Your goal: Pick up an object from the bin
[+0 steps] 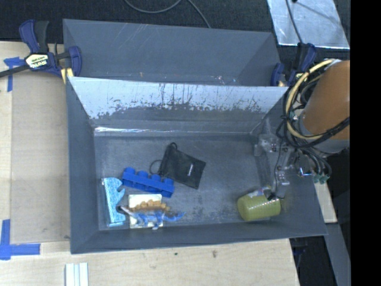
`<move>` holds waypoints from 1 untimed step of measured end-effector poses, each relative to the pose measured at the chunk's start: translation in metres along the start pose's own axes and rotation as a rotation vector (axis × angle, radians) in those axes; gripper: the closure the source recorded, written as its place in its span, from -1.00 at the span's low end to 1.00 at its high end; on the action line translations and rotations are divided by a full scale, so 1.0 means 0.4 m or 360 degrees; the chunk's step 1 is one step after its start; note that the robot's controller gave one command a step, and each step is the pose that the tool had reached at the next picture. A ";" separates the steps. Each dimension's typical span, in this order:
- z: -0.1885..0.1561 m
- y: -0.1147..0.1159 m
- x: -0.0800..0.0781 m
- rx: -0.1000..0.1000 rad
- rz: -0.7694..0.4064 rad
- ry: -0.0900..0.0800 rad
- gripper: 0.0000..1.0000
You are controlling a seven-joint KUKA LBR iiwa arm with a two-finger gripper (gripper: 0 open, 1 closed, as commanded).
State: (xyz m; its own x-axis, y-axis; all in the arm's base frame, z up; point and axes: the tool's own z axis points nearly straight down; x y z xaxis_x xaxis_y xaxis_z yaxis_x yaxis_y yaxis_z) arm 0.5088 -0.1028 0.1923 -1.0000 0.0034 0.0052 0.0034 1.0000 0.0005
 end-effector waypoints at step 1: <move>-0.011 0.001 -0.004 0.0002 -0.0004 -0.0014 -1.00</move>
Offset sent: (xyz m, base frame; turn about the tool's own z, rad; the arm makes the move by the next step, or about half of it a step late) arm -0.0128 -0.0220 -0.0697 -0.3509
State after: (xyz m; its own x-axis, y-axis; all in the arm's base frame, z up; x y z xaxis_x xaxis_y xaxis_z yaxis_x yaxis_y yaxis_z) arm 0.5106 -0.1024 0.1968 -1.0000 0.0006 -0.0036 0.0006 1.0000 -0.0009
